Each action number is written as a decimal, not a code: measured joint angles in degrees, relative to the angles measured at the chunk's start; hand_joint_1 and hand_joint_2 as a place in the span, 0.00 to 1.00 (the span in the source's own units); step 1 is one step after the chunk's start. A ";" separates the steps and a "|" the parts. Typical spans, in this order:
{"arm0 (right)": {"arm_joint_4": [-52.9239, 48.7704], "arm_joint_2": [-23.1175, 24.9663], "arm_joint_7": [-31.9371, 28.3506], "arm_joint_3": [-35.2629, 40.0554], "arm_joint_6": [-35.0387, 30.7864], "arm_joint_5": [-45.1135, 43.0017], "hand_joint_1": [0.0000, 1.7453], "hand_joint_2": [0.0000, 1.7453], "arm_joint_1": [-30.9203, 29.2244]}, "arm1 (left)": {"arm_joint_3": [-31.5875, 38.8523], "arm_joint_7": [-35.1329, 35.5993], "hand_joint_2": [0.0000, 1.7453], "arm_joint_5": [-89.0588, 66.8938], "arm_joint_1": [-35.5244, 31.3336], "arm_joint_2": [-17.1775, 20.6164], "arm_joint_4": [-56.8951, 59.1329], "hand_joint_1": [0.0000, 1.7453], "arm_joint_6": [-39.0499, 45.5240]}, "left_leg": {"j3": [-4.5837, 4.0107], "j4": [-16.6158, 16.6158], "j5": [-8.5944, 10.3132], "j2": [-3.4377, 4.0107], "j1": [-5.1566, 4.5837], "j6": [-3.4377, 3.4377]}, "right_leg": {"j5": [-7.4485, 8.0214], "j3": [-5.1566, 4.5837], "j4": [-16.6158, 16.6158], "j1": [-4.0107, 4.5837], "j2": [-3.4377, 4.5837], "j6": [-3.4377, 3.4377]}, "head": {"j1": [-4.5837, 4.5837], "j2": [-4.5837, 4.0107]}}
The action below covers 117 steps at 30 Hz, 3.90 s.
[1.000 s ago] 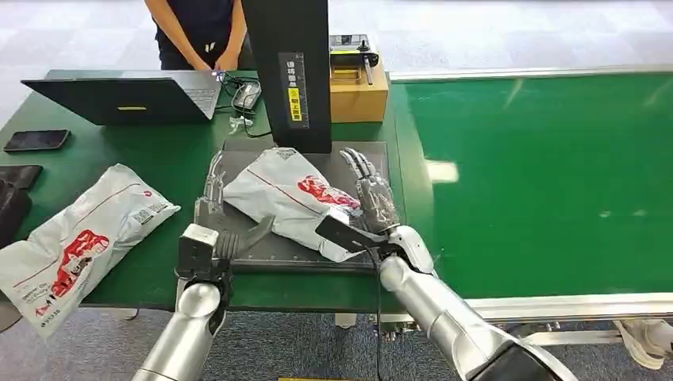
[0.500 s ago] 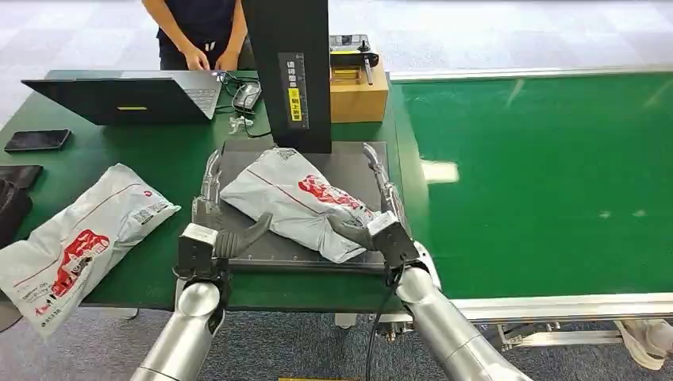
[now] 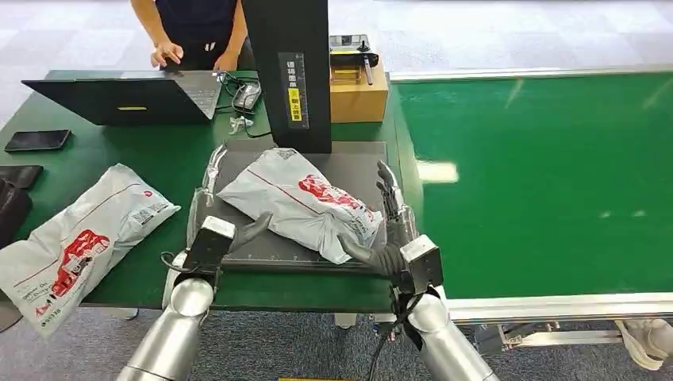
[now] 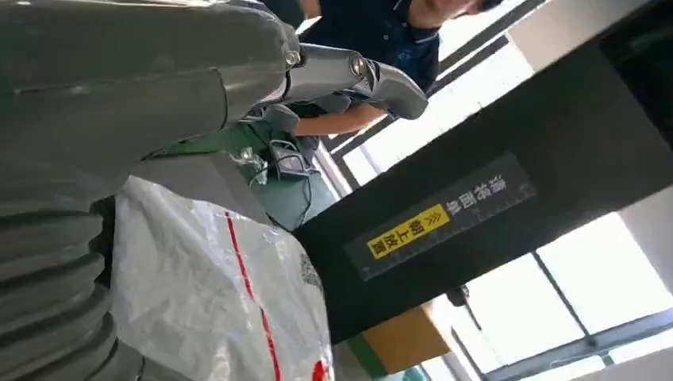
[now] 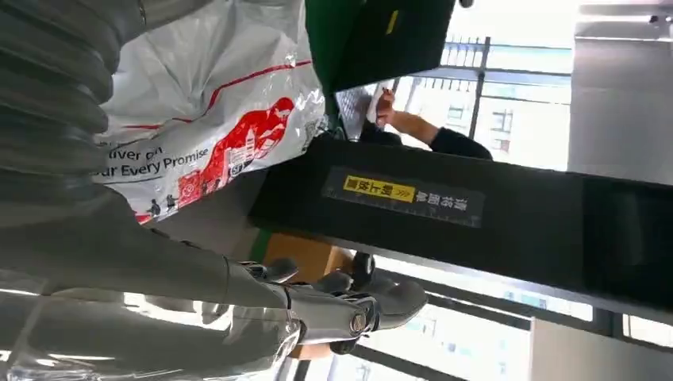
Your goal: Moved the parcel from conveyor to table for the left to box.
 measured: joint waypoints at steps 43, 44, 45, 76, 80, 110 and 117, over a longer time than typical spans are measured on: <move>-13.49 -1.77 4.18 -7.02 1.38 8.39 0.00 1.00 15.56 | -12.35 6.58 1.00 -15.73 -13.68 5.84 12.22 0.00 -18.47 | -0.01 0.00 -0.01 0.00 -0.01 0.00 | -0.02 0.00 -0.01 -0.01 0.00 0.03 | 0.00 0.00; -13.47 -1.77 4.18 -7.04 1.38 8.39 0.00 1.00 15.55 | -12.59 6.58 1.00 -16.07 -14.13 5.82 12.83 0.00 -19.02 | 0.00 0.01 -0.01 0.00 -0.01 0.00 | -0.03 -0.01 -0.01 -0.01 0.00 0.03 | 0.00 0.00; -13.47 -1.77 4.18 -7.04 1.38 8.39 0.00 1.00 15.54 | -12.92 6.58 1.00 -16.43 -14.73 5.77 13.77 0.00 -19.46 | 0.00 0.00 -0.01 -0.01 -0.01 0.00 | -0.03 0.00 -0.01 -0.01 0.00 0.03 | 0.00 0.00; -9.82 -1.01 2.82 -7.08 1.92 8.31 0.00 1.00 15.46 | -18.19 9.79 1.00 -21.08 -25.59 -0.13 34.44 0.00 -20.88 | -0.01 0.01 -0.01 -0.01 -0.01 0.00 | -0.02 0.01 -0.01 -0.02 -0.02 0.04 | 0.00 0.00; -9.82 -0.85 2.76 -7.08 1.92 8.57 0.00 1.00 15.47 | -18.75 10.80 1.00 -21.96 -26.00 -0.85 35.21 1.00 -20.17 | -0.01 0.01 -0.01 -0.01 -0.01 0.00 | -0.02 0.02 -0.01 -0.02 -0.02 0.04 | 0.00 0.00; -11.02 0.61 4.20 -7.96 3.80 10.75 0.00 1.00 15.69 | -15.28 10.96 1.00 -22.63 -24.93 -1.24 35.54 1.00 -1.82 | -0.01 0.01 -0.01 -0.01 -0.01 0.00 | -0.02 0.01 0.00 -0.02 -0.02 0.04 | 0.00 0.00; -11.07 0.63 4.35 -7.96 3.00 11.21 0.00 1.00 15.58 | -11.47 10.19 1.00 -21.48 -24.07 -1.07 32.54 1.00 2.64 | -0.02 0.01 -0.01 -0.01 -0.01 0.00 | -0.02 0.02 0.00 -0.02 -0.02 0.04 | 0.00 0.00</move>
